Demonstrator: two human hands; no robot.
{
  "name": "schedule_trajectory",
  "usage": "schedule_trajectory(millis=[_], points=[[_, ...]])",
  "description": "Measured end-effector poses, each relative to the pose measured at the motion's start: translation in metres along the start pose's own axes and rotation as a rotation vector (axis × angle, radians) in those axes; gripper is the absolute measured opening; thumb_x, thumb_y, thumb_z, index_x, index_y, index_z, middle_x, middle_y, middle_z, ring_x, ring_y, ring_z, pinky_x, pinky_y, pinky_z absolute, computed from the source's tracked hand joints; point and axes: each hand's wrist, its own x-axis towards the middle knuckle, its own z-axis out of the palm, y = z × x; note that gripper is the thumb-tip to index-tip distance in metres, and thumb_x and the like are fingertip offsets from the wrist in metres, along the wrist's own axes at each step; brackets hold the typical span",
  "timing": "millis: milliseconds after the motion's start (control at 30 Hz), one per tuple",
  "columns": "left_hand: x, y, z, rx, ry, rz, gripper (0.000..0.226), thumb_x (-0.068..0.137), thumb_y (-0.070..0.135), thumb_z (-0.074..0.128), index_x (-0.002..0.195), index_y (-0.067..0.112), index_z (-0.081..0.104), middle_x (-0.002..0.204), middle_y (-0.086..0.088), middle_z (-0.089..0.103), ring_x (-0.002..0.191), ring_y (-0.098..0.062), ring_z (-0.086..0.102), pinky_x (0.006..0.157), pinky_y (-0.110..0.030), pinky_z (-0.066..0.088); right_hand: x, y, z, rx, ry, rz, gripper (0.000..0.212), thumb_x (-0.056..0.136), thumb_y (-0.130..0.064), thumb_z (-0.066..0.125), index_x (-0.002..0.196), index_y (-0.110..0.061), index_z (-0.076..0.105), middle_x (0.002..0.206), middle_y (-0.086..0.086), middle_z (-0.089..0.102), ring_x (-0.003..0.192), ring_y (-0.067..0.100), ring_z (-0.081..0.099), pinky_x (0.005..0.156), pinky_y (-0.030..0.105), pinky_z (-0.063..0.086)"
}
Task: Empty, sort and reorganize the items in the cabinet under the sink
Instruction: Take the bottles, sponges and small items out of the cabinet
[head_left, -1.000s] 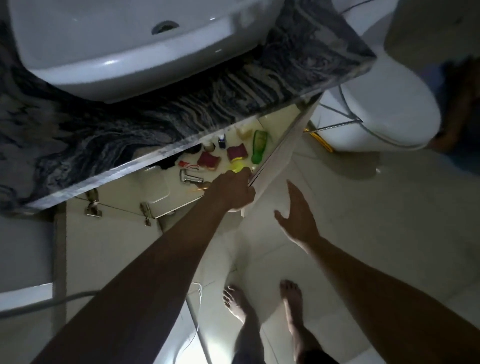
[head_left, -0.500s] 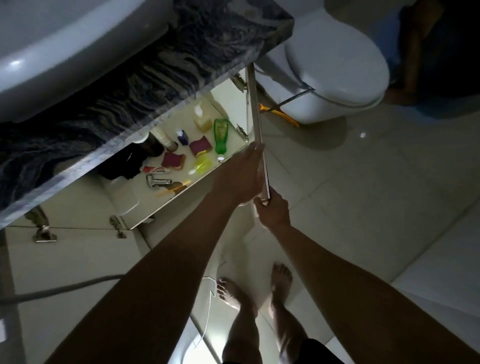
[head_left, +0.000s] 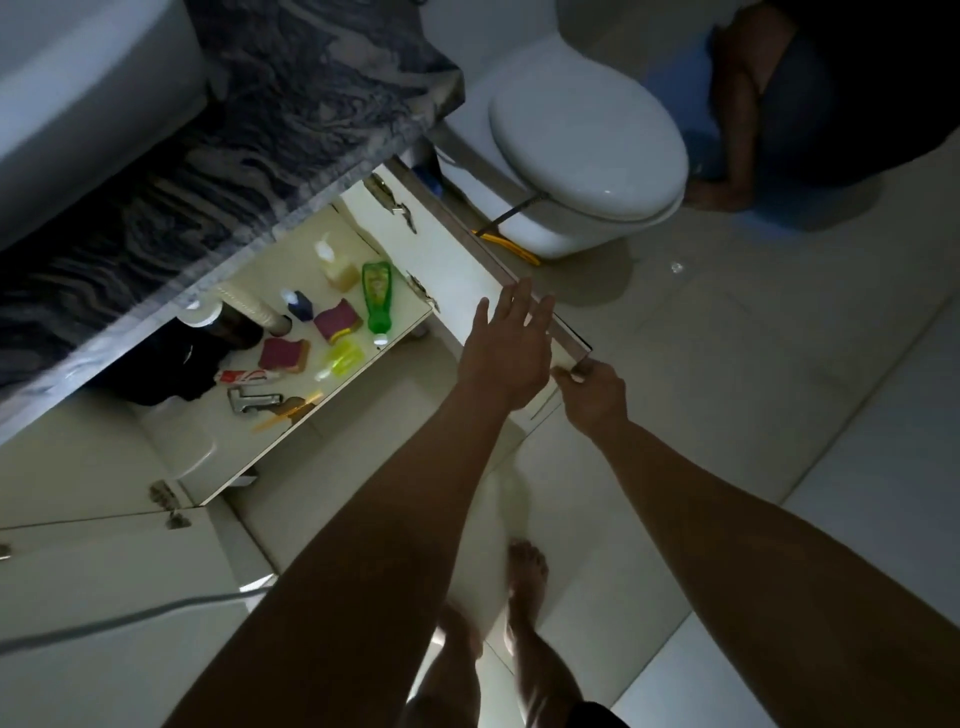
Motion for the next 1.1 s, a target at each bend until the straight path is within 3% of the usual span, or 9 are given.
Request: schedule_trajectory(millis=[133,200,300,400,533,667,800,967,1100], points=[[0.009,0.009,0.000,-0.027,0.018,-0.022,0.057,0.103,0.030,0.032,0.157,0.019,0.017,0.164,-0.013,0.006,0.152,-0.029,0.006,0.122,-0.050,0.010,0.011,0.000,-0.014,-0.018,-0.048,0.014,0.033,0.098,-0.030,0.061,0.118,-0.006,0.069,0.115,0.012,0.071,0.111,0.027,0.065,0.087,0.022,0.042],[0.010,0.005,-0.001,-0.112,0.036,-0.003,0.056,0.102,0.027,0.036,0.156,0.019,0.022,0.164,-0.012,0.010,0.151,-0.027,0.011,0.120,-0.050,0.014,0.013,-0.003,-0.013,-0.098,-0.133,0.106,0.044,0.102,-0.040,0.050,0.124,-0.004,0.064,0.121,0.016,0.067,0.116,0.031,0.061,0.088,0.022,0.040],[0.006,-0.008,-0.008,-0.462,0.153,-0.021,0.052,0.095,0.021,0.044,0.147,0.014,0.043,0.153,-0.008,0.041,0.140,-0.024,0.040,0.113,-0.047,0.035,0.007,-0.005,-0.013,-0.243,-0.353,0.309,0.061,0.105,-0.049,0.032,0.141,-0.002,0.047,0.135,0.022,0.056,0.120,0.036,0.058,0.098,0.040,0.049],[-0.001,-0.024,-0.021,-0.623,0.253,-0.153,0.051,0.089,0.024,0.043,0.138,0.014,0.054,0.137,-0.006,0.059,0.124,-0.024,0.056,0.105,-0.038,0.044,-0.006,-0.012,-0.018,-0.226,-0.560,0.349,0.065,0.100,-0.055,0.042,0.143,-0.006,0.045,0.136,0.015,0.058,0.114,0.030,0.061,0.085,0.041,0.051],[-0.016,-0.053,-0.055,-0.590,0.191,-0.281,0.043,0.090,0.020,0.051,0.133,0.018,0.058,0.128,-0.007,0.062,0.111,-0.029,0.060,0.099,-0.039,0.046,-0.021,-0.067,-0.021,-0.301,-0.593,0.184,0.053,0.101,-0.046,0.048,0.133,-0.005,0.056,0.129,0.015,0.063,0.115,0.031,0.063,0.093,0.043,0.051],[-0.037,-0.088,-0.086,-0.540,0.127,-0.376,0.039,0.092,0.021,0.053,0.131,0.018,0.057,0.129,-0.008,0.061,0.120,-0.027,0.055,0.098,-0.033,0.043,-0.036,-0.125,-0.027,-0.451,-0.561,-0.096,0.040,0.102,-0.031,0.049,0.128,-0.006,0.063,0.130,0.016,0.063,0.121,0.032,0.059,0.099,0.036,0.046],[-0.063,-0.118,-0.102,-0.516,0.095,-0.473,0.045,0.096,0.023,0.054,0.140,0.015,0.050,0.143,-0.009,0.051,0.130,-0.027,0.047,0.098,-0.027,0.037,-0.042,-0.157,-0.025,-0.608,-0.477,-0.363,0.042,0.102,-0.040,0.047,0.135,-0.017,0.059,0.149,0.005,0.050,0.137,0.022,0.045,0.114,0.032,0.032],[-0.084,-0.157,-0.085,-0.596,0.016,-0.541,0.049,0.092,0.035,0.057,0.139,0.021,0.050,0.142,-0.009,0.051,0.125,-0.025,0.052,0.102,-0.033,0.043,-0.042,-0.184,0.000,-0.584,-0.449,-0.398,0.045,0.096,-0.044,0.052,0.136,-0.023,0.056,0.133,0.009,0.062,0.121,0.025,0.057,0.105,0.036,0.045],[-0.082,-0.194,-0.063,-0.600,-0.043,-0.515,0.051,0.092,0.031,0.060,0.139,0.016,0.048,0.143,-0.008,0.050,0.128,-0.028,0.051,0.104,-0.035,0.043,-0.032,-0.193,0.035,-0.656,-0.461,-0.458,0.045,0.095,-0.042,0.050,0.137,-0.029,0.053,0.135,0.006,0.060,0.122,0.025,0.056,0.102,0.038,0.046]])
